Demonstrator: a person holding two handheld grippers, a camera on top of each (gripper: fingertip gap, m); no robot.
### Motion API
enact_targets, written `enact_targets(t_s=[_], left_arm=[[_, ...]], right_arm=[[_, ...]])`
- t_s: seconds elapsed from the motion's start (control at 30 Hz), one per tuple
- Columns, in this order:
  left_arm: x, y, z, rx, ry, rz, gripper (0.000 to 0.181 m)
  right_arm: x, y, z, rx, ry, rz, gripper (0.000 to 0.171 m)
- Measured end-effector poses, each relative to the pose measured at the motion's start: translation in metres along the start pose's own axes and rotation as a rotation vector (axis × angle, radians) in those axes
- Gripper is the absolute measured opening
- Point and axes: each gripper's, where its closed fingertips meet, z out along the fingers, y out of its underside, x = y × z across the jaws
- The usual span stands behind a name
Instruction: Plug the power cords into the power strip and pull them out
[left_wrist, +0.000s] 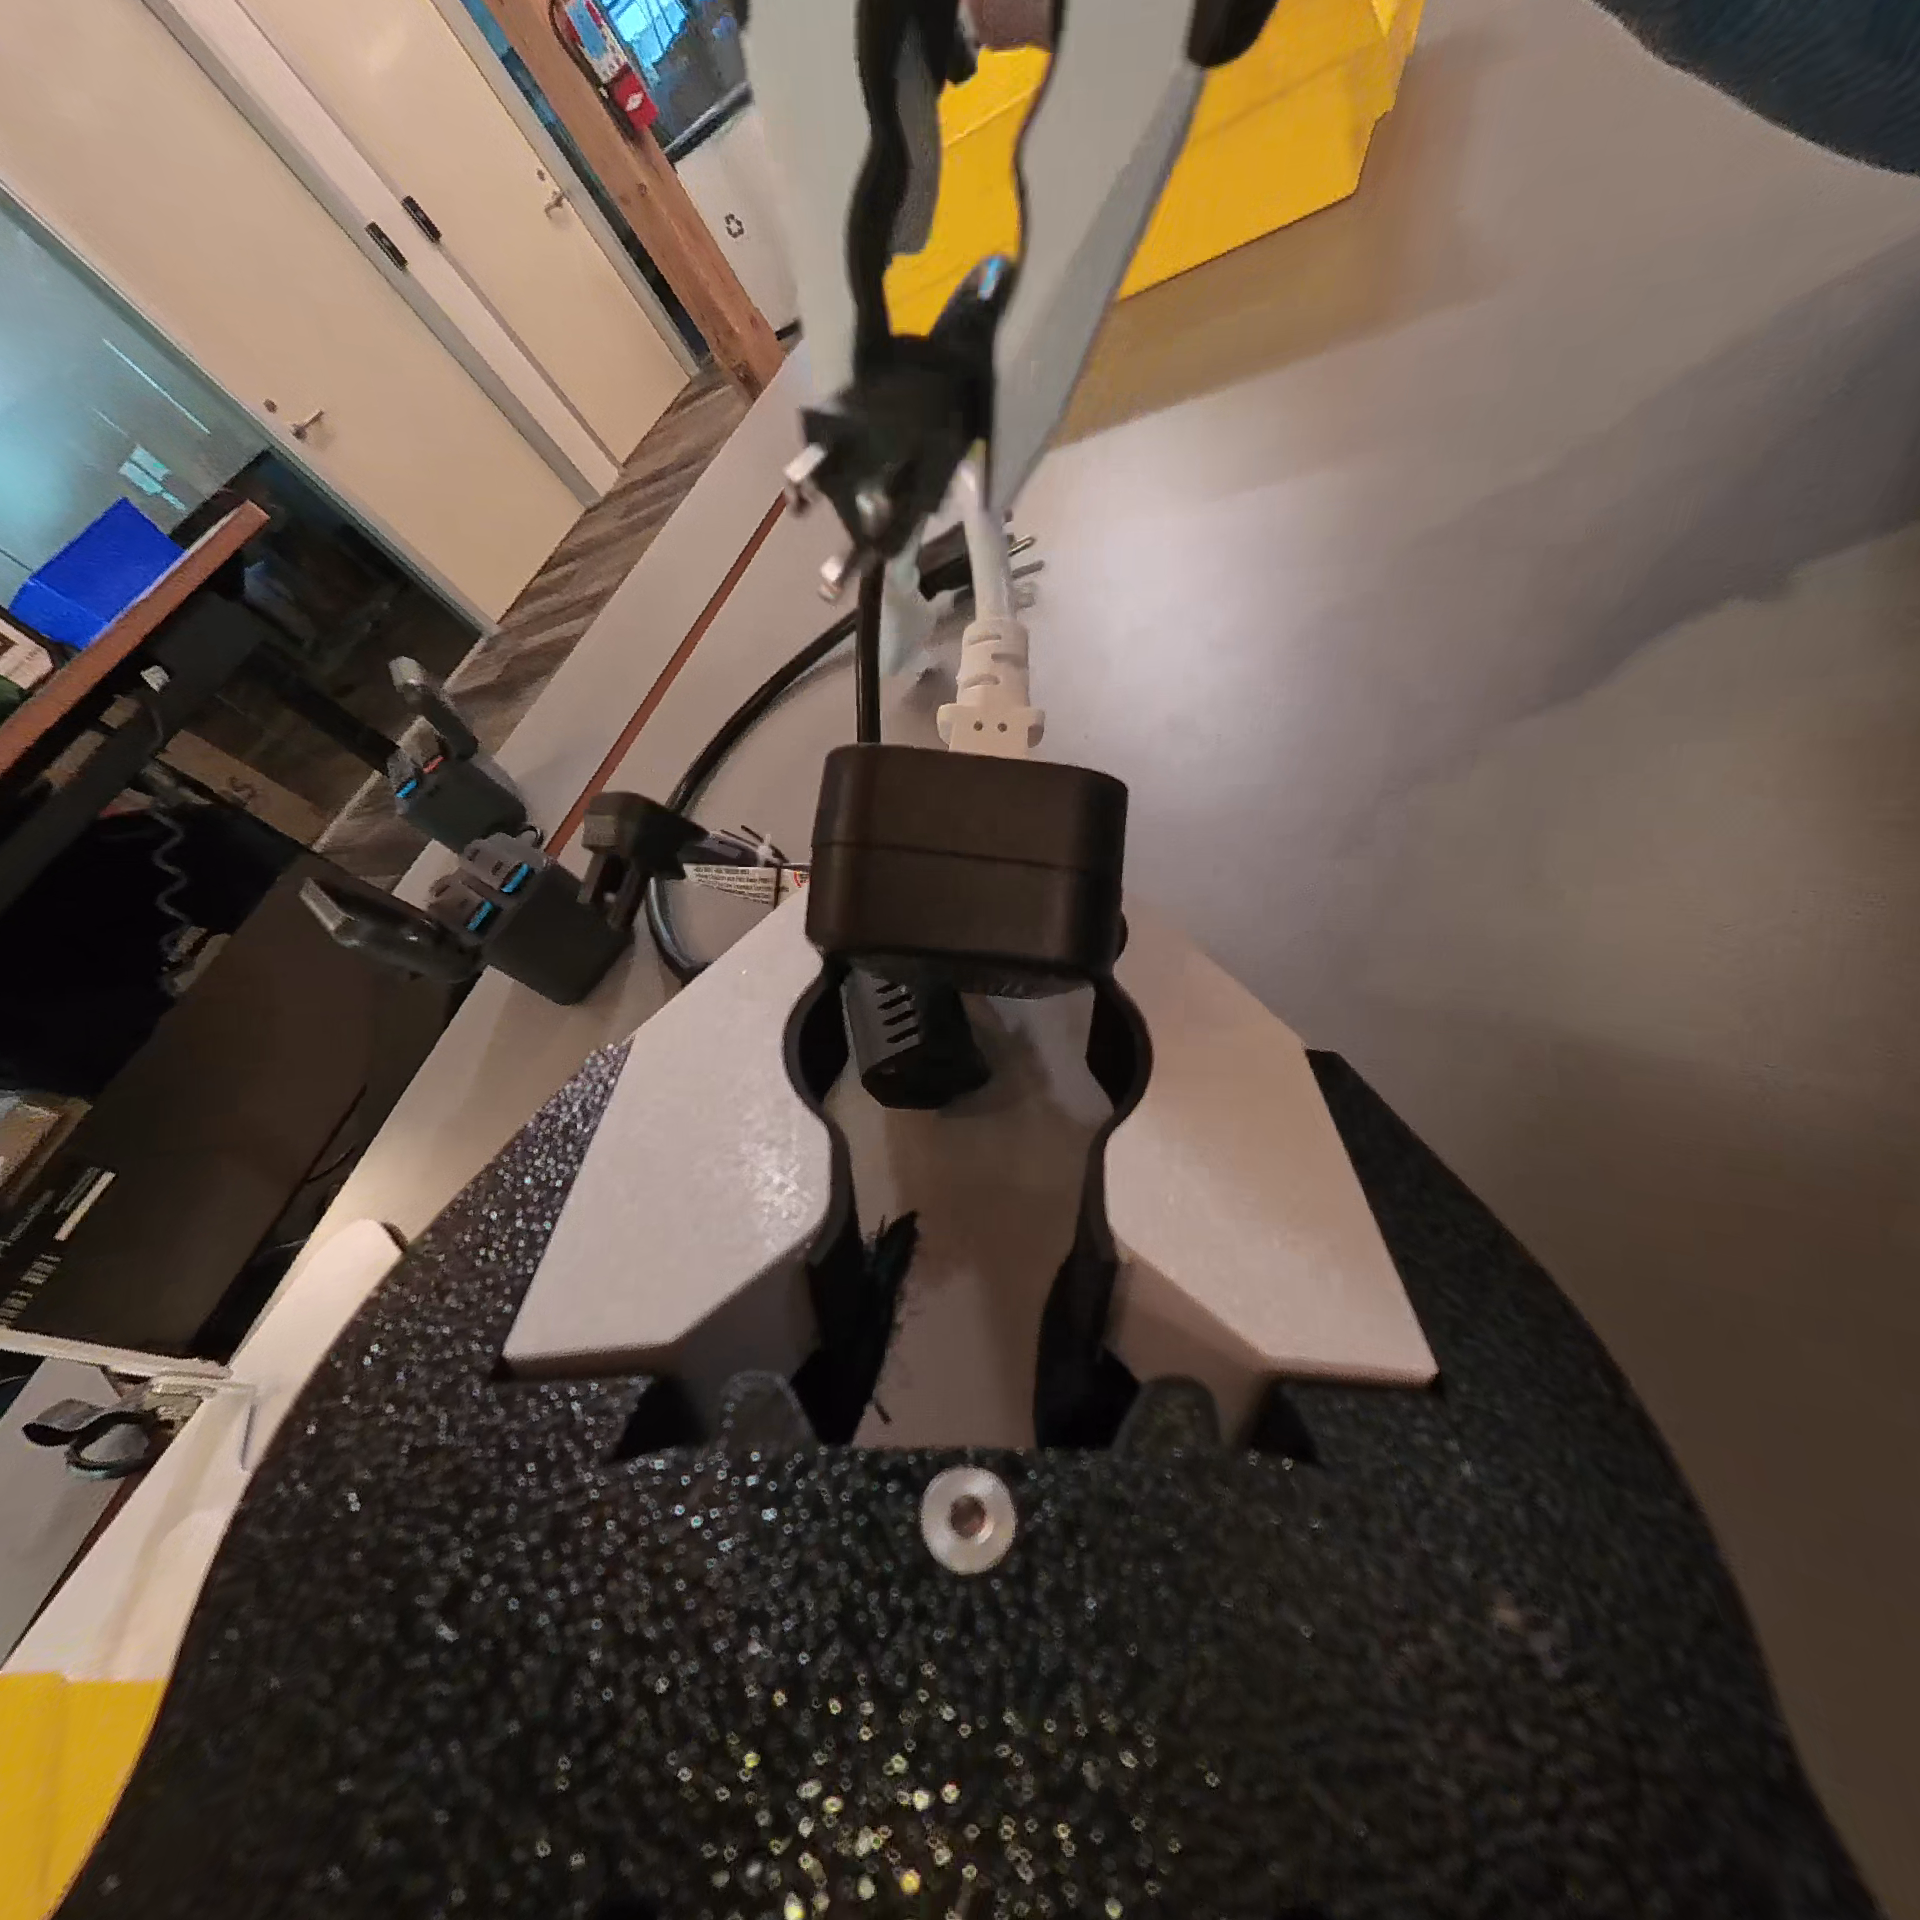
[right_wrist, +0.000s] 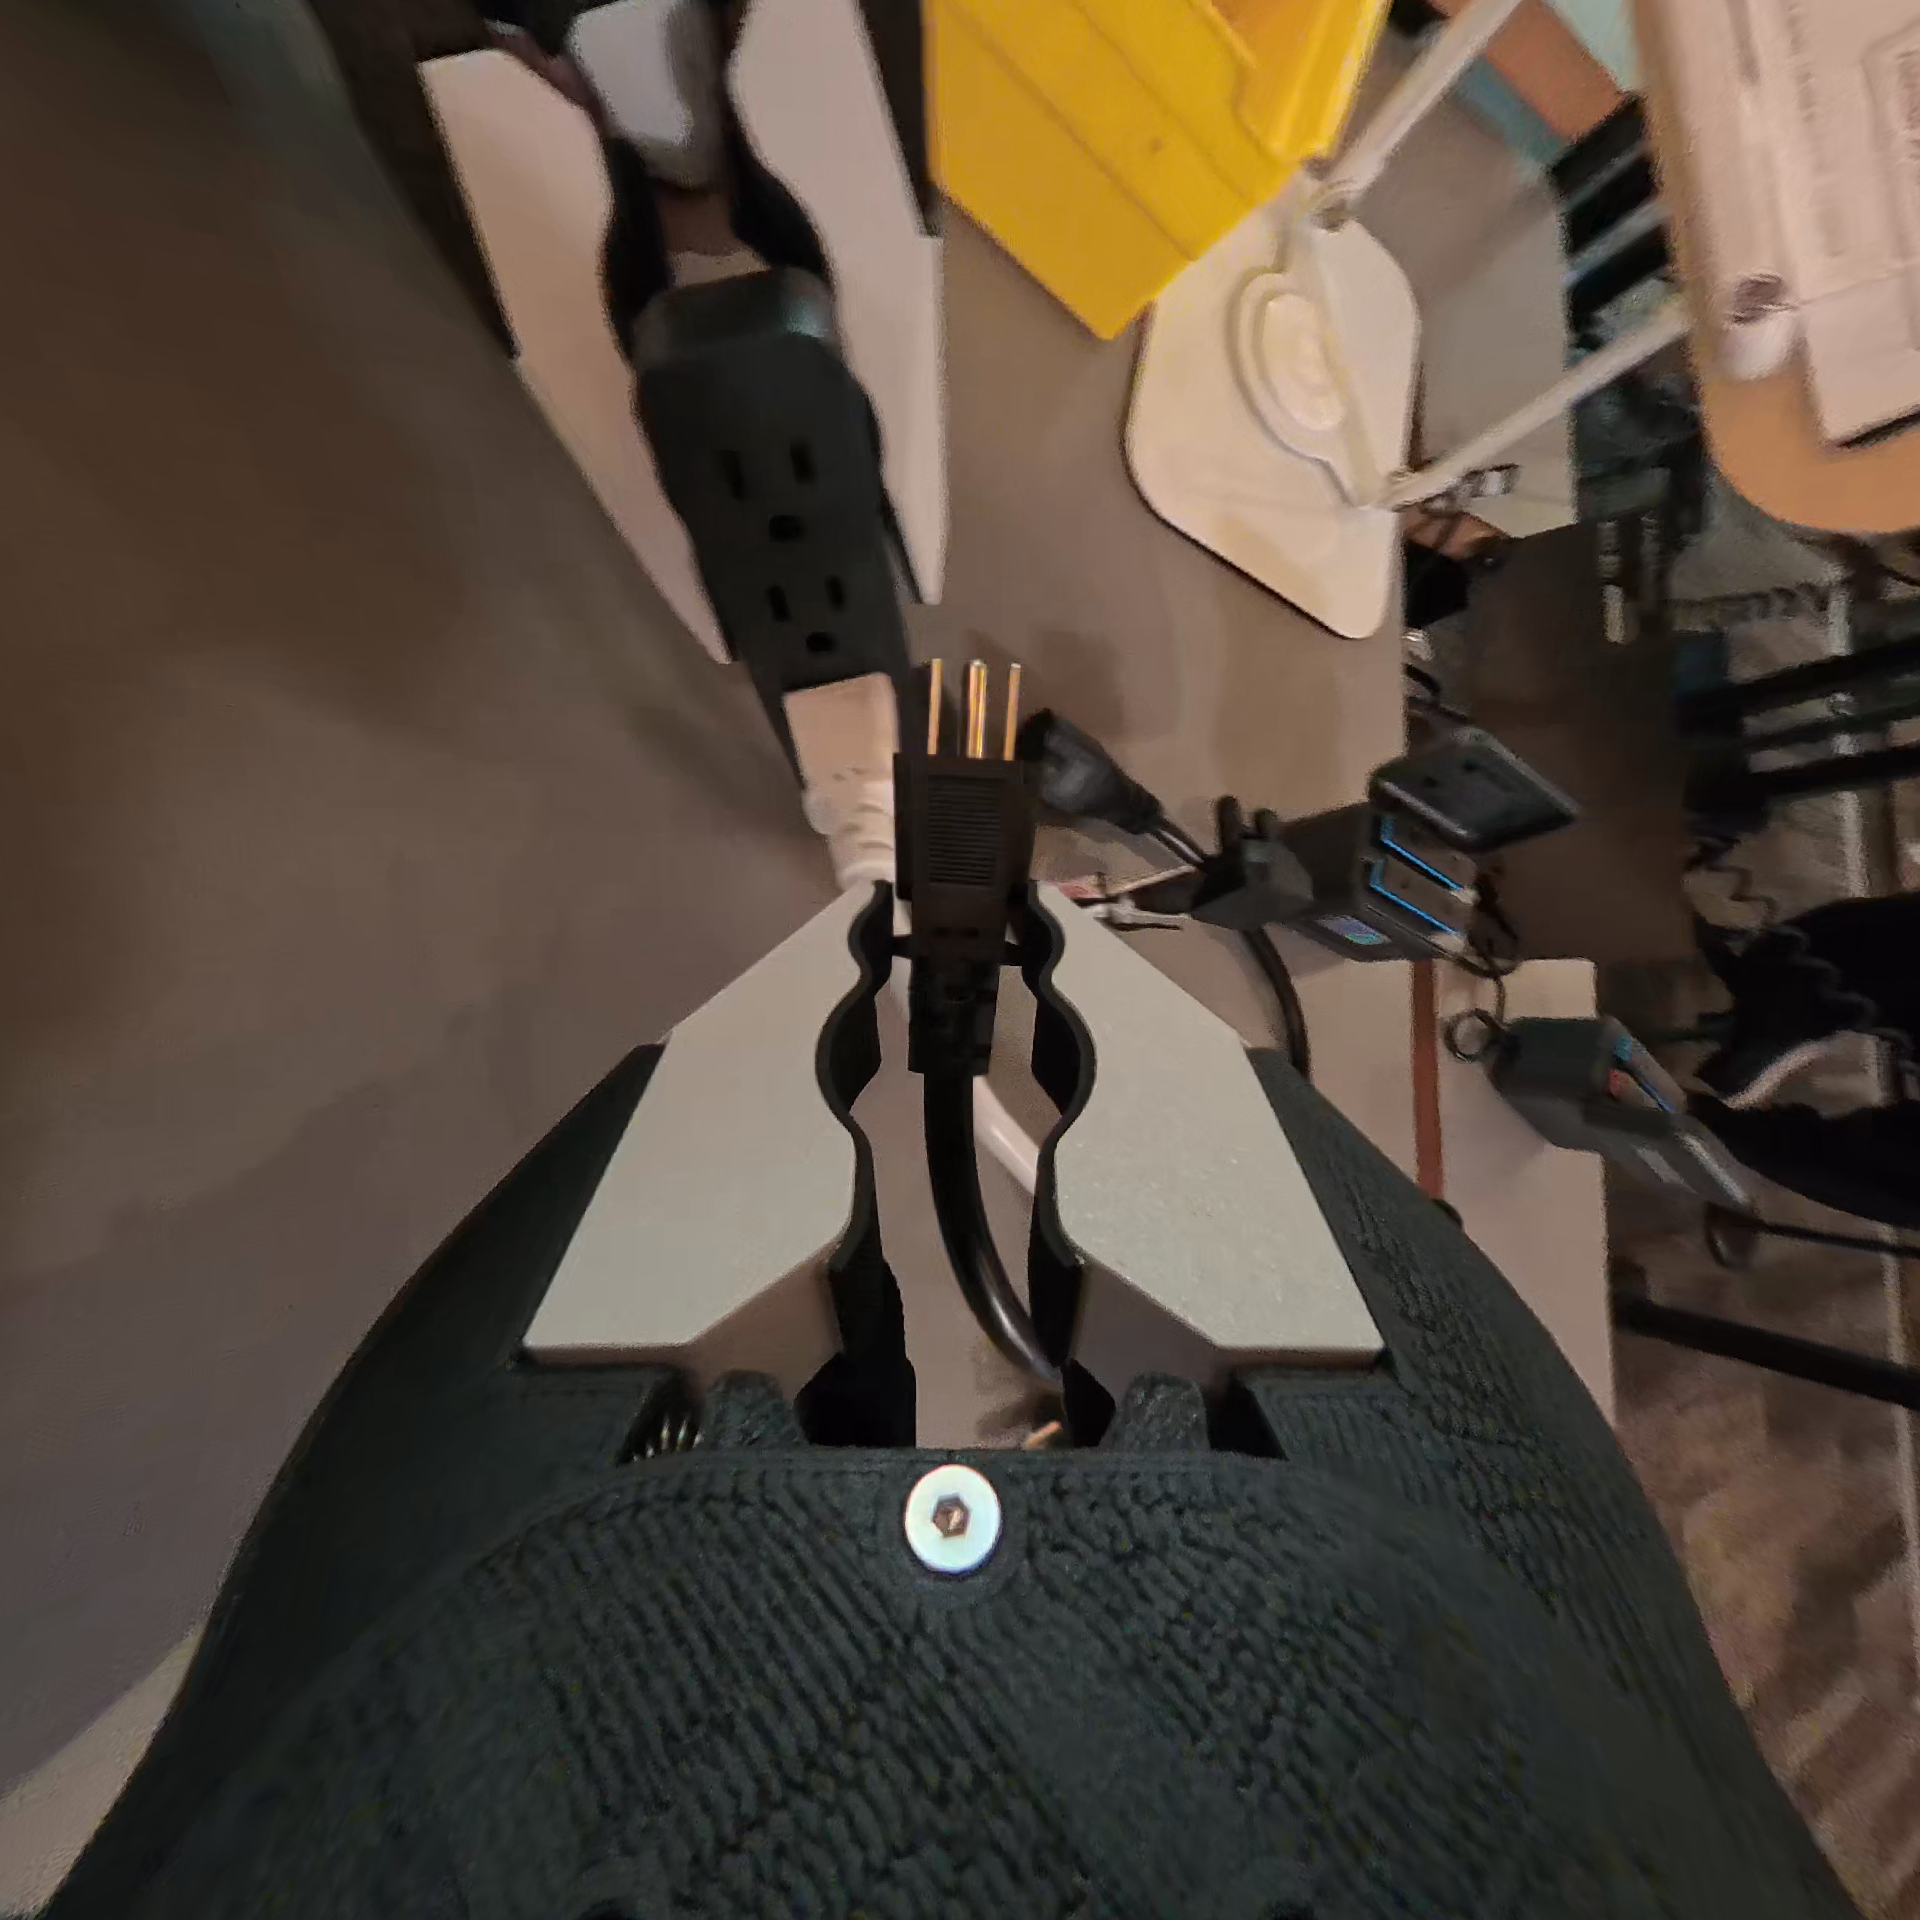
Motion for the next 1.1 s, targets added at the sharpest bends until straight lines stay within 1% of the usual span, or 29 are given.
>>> enact_targets(t_s=[0.03,0.13,0.23,0.33,0.43,0.5,0.67,0.8,0.87,0.97,1.1], left_arm=[[0.0,0.0,0.001,0.006,-0.009,0.005,0.042],[0.0,0.0,0.0,0.012,-0.005,0.015,0.042],[0.003,-0.002,-0.003,0.04,0.017,0.033,0.042],[0.002,-0.004,-0.006,0.064,0.029,0.013,0.042],[-0.001,-0.007,-0.009,0.093,0.021,-0.004,0.042],[-0.007,-0.018,-0.015,0.172,-0.003,-0.05,0.042],[-0.035,-0.054,-0.04,0.423,-0.091,-0.225,0.041],[-0.035,-0.07,-0.053,0.541,-0.02,-0.322,0.041],[-0.032,-0.076,-0.059,0.581,0.052,-0.355,0.041],[-0.033,-0.084,-0.073,0.652,0.099,-0.376,0.041],[-0.038,-0.083,-0.079,0.648,0.07,-0.367,0.042]], right_arm=[[0.009,0.003,-0.004,0.005,0.041,0.009,0.023],[0.032,0.022,-0.022,0.0,0.159,0.049,0.023],[0.052,0.049,-0.045,-0.013,0.254,0.126,0.023],[0.064,0.07,-0.063,-0.011,0.323,0.186,0.023],[0.074,0.08,-0.073,0.004,0.379,0.213,0.023],[0.078,0.085,-0.077,0.015,0.402,0.223,0.022],[0.078,0.083,-0.08,0.071,0.39,0.248,0.022],[0.084,0.083,-0.078,0.064,0.424,0.24,0.022],[0.095,0.083,-0.083,0.055,0.506,0.224,0.022],[0.115,0.08,-0.099,0.054,0.682,0.191,0.022],[0.136,0.082,-0.135,0.03,0.934,0.143,0.021]])
